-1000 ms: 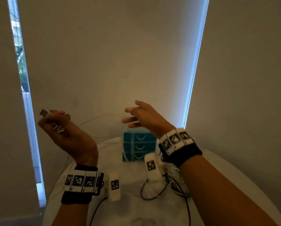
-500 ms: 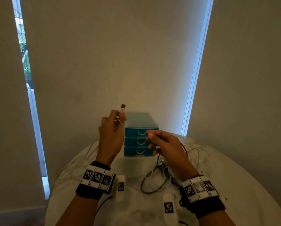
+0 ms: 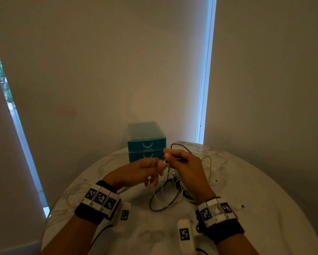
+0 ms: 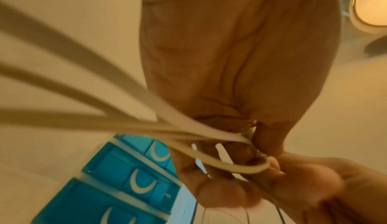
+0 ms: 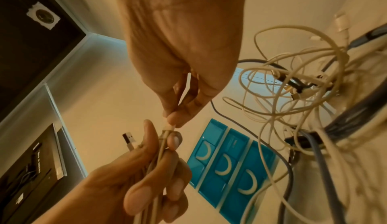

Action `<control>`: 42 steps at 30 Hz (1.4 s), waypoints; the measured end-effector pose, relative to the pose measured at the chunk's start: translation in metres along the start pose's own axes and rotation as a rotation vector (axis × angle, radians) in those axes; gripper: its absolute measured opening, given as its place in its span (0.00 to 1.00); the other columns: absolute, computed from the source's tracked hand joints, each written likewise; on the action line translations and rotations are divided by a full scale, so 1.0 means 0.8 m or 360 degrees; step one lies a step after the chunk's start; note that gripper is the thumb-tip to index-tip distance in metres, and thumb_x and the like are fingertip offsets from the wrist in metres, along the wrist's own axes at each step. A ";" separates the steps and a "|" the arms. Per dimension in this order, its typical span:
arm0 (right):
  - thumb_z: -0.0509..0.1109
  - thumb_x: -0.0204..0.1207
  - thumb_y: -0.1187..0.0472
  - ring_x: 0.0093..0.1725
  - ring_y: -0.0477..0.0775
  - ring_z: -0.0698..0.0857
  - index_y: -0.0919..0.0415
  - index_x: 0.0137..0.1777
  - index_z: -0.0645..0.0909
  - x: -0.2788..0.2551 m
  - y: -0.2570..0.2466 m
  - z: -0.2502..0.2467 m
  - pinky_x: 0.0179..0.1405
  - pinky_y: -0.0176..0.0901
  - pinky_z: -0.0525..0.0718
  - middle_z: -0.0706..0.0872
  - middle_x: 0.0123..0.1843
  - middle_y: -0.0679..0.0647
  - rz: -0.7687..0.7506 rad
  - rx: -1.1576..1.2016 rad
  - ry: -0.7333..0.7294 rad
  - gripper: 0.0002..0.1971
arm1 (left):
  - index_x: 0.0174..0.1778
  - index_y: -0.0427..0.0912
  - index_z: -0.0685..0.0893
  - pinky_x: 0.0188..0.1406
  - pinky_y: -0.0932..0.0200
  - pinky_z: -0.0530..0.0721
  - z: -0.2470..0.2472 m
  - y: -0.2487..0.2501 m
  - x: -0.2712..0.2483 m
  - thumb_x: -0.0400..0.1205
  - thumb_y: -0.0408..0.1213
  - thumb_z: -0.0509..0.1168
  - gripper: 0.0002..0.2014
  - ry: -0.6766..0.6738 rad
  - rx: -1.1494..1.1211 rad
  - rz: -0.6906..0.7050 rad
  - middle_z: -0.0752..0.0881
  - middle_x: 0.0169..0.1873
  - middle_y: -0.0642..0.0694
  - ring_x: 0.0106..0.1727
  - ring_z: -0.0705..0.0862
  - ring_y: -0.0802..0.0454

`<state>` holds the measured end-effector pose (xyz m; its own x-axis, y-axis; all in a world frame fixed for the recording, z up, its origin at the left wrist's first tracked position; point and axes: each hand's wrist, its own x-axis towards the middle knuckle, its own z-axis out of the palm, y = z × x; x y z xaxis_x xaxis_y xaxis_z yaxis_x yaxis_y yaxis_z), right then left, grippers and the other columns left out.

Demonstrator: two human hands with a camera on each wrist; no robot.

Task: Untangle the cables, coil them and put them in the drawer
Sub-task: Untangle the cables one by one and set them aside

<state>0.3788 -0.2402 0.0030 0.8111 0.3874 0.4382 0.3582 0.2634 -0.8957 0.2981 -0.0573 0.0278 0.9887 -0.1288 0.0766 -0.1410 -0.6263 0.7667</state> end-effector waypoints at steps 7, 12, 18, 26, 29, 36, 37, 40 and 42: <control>0.80 0.82 0.62 0.58 0.50 0.95 0.57 0.63 0.92 -0.005 0.008 0.010 0.60 0.45 0.93 0.96 0.57 0.51 0.0092 0.0133 0.0057 0.11 | 0.38 0.50 0.73 0.25 0.58 0.58 0.008 0.011 0.003 0.81 0.81 0.41 0.36 0.0189 -0.0395 -0.0354 0.68 0.28 0.53 0.26 0.61 0.57; 0.63 0.80 0.83 0.72 0.66 0.86 0.69 0.65 0.86 -0.018 0.019 0.025 0.72 0.58 0.89 0.87 0.70 0.66 0.0720 0.0752 -0.0113 0.19 | 0.29 0.50 0.75 0.26 0.56 0.62 0.009 0.032 0.017 0.82 0.78 0.56 0.33 0.0370 -0.0305 -0.0233 0.73 0.24 0.51 0.23 0.68 0.56; 0.65 0.82 0.78 0.43 0.50 0.90 0.67 0.70 0.82 -0.038 0.024 0.050 0.43 0.43 0.85 0.88 0.50 0.58 0.0801 0.0396 -0.0359 0.18 | 0.41 0.36 0.84 0.53 0.47 0.86 0.002 0.045 0.028 0.83 0.79 0.53 0.42 -0.0082 0.0922 -0.0046 0.87 0.44 0.42 0.46 0.86 0.48; 0.59 0.94 0.61 0.26 0.52 0.80 0.63 0.48 0.85 -0.051 0.000 0.073 0.21 0.39 0.76 0.85 0.32 0.55 0.0848 0.0529 -0.0451 0.16 | 0.51 0.41 0.90 0.64 0.37 0.88 -0.025 0.098 0.019 0.79 0.84 0.49 0.47 -0.0489 0.1408 -0.0168 0.88 0.55 0.41 0.56 0.88 0.42; 0.59 0.92 0.62 0.27 0.54 0.78 0.65 0.49 0.83 -0.055 -0.008 0.075 0.19 0.39 0.71 0.80 0.33 0.57 0.0813 0.0666 -0.0517 0.14 | 0.67 0.43 0.84 0.65 0.39 0.89 -0.046 0.098 0.006 0.75 0.84 0.57 0.47 -0.0350 0.1185 -0.0170 0.86 0.64 0.44 0.61 0.88 0.44; 0.58 0.94 0.60 0.28 0.52 0.77 0.61 0.50 0.81 -0.042 0.005 0.059 0.28 0.43 0.67 0.79 0.33 0.54 0.0687 0.0630 -0.0301 0.13 | 0.76 0.54 0.81 0.74 0.49 0.84 -0.084 0.017 -0.062 0.83 0.64 0.74 0.29 -0.0531 0.0887 -0.0565 0.88 0.68 0.52 0.68 0.87 0.54; 0.58 0.94 0.60 0.28 0.51 0.76 0.62 0.50 0.81 -0.039 0.003 0.054 0.28 0.44 0.66 0.78 0.33 0.54 0.0654 0.0645 -0.0264 0.13 | 0.71 0.53 0.86 0.70 0.51 0.86 -0.092 -0.005 -0.075 0.84 0.62 0.73 0.24 -0.0619 0.0874 -0.0634 0.92 0.63 0.49 0.63 0.89 0.54; 0.57 0.95 0.60 0.25 0.49 0.75 0.62 0.51 0.80 -0.026 -0.004 0.035 0.24 0.41 0.66 0.76 0.33 0.54 0.0544 0.0675 -0.0118 0.14 | 0.57 0.60 0.93 0.57 0.52 0.88 -0.134 -0.058 -0.122 0.83 0.55 0.76 0.09 -0.0594 0.0792 -0.0767 0.95 0.54 0.48 0.50 0.90 0.60; 0.57 0.96 0.60 0.24 0.47 0.74 0.63 0.50 0.80 -0.020 -0.004 0.024 0.23 0.40 0.66 0.76 0.31 0.52 0.0510 0.0667 -0.0033 0.15 | 0.48 0.67 0.94 0.50 0.56 0.87 -0.167 -0.079 -0.154 0.87 0.45 0.73 0.09 -0.0392 0.0824 -0.0819 0.96 0.51 0.50 0.44 0.88 0.64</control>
<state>0.3554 -0.2302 0.0001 0.8388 0.5227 0.1526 -0.1252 0.4580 -0.8801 0.1918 0.1006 0.0551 0.9048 0.1469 -0.3996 0.2679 -0.9259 0.2663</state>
